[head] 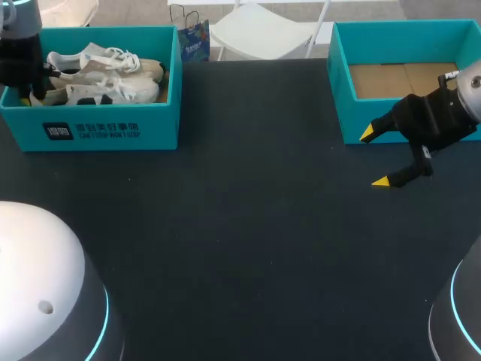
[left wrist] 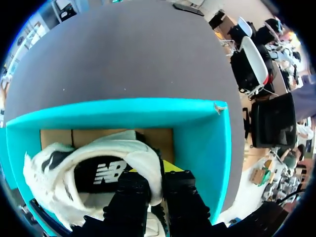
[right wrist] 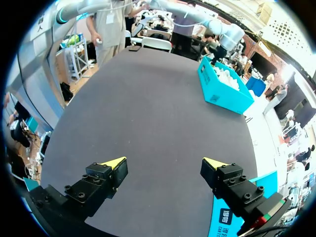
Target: Take the shoe out of the shoebox, open the shoe tongue, remove and reinsert the insole, then place the shoe into the shoebox
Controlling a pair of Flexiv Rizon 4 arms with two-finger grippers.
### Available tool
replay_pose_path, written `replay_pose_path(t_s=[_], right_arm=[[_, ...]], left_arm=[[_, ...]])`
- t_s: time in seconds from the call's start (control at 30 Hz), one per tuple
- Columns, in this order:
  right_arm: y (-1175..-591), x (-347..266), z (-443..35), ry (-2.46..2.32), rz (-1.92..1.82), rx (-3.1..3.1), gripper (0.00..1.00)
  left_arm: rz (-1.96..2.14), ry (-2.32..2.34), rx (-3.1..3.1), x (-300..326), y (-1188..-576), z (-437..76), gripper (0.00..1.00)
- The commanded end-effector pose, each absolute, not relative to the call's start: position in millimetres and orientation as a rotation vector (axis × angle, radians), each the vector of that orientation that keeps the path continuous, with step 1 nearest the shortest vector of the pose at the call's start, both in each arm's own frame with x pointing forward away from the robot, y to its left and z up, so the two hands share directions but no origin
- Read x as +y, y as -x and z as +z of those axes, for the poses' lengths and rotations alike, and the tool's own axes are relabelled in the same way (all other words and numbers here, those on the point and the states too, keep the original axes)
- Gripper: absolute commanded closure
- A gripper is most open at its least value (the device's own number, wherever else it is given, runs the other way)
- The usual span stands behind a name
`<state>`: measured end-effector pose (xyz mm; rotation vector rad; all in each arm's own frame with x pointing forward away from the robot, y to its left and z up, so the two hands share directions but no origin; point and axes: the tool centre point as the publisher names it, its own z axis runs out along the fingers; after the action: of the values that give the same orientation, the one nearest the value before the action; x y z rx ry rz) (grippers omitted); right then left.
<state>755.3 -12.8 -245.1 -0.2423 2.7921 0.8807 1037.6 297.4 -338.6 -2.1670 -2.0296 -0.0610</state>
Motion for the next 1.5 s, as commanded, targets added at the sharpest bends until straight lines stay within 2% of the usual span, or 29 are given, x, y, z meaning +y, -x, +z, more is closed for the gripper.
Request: replay_pose_path(t_s=[0.03, 0.3, 0.33, 0.4, 0.63, 1.5], right_arm=[[-756, -12, -246, 0.242, 0.876, 2.794, 0.00], [-756, -12, -246, 0.242, 0.876, 2.794, 0.00], [-756, -12, -246, 0.242, 0.876, 2.794, 0.00], [-756, -12, -246, 0.242, 0.876, 2.794, 0.00], [-756, -12, -246, 0.242, 0.876, 2.794, 0.00], [-756, -12, -246, 0.242, 0.876, 2.794, 0.00]], left_arm=[[-0.062, 2.161, -1.974, 296, -1041, -305, 1.00], [-0.045, 2.225, -1.888, 302, -1040, -247, 1.00], [-0.007, 2.265, -1.857, 305, -1038, -223, 1.00], [0.012, 2.291, -1.839, 307, -1035, -207, 1.00], [-0.052, 2.317, -1.854, 309, -1031, -166, 1.00], [-0.088, 2.308, -1.901, 315, -1032, -159, 1.00]])
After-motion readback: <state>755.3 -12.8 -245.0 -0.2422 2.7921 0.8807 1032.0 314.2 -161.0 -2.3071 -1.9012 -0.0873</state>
